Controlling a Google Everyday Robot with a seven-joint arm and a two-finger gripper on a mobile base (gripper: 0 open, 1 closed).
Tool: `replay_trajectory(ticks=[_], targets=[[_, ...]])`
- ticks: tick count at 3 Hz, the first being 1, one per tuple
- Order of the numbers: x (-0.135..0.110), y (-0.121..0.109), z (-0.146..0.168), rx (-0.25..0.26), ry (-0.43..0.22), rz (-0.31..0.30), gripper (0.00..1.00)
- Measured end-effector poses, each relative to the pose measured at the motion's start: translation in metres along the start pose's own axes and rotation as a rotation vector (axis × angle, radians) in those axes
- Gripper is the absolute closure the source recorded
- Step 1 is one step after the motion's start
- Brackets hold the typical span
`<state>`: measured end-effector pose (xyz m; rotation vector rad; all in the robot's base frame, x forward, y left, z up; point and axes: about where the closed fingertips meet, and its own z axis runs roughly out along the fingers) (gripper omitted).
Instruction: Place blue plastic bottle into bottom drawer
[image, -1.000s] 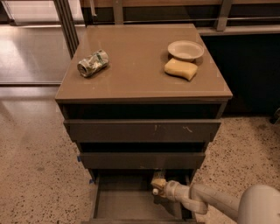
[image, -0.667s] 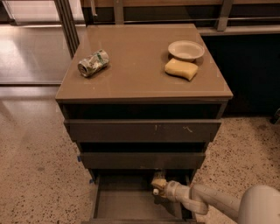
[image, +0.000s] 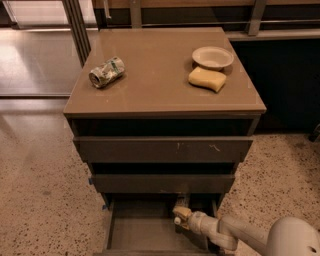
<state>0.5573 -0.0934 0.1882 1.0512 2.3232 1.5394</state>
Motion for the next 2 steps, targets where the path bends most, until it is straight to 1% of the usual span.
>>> replay_trajectory(ticks=[1,2], targets=[[-0.0006,-0.0006,0.0006,-0.002,-0.001,0.001,0.12],[-0.0006,-0.0006,0.0006,-0.002,0.0,0.001,0.0]])
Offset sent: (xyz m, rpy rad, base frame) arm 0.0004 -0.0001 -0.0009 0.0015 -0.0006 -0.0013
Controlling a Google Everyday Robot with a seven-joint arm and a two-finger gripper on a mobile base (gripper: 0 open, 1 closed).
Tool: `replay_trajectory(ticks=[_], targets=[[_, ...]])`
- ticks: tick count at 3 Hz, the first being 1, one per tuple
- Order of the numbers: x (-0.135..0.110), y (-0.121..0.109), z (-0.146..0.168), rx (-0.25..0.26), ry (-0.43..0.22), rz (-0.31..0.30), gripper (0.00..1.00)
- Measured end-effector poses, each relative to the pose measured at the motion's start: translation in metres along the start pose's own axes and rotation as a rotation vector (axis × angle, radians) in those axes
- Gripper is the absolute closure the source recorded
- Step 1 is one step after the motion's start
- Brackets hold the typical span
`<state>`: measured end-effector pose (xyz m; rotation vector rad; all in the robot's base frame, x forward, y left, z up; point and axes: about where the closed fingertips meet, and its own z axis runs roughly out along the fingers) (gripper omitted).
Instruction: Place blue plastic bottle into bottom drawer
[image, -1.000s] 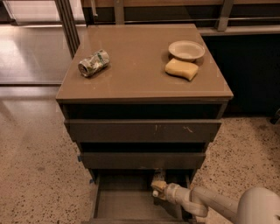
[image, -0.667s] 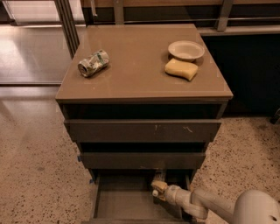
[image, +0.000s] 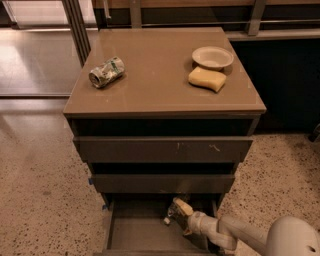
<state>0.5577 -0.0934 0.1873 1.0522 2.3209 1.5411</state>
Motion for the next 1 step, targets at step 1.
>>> replay_trajectory(ticks=[1], targets=[[0.0,0.0,0.0,0.0,0.0,0.0,0.0]])
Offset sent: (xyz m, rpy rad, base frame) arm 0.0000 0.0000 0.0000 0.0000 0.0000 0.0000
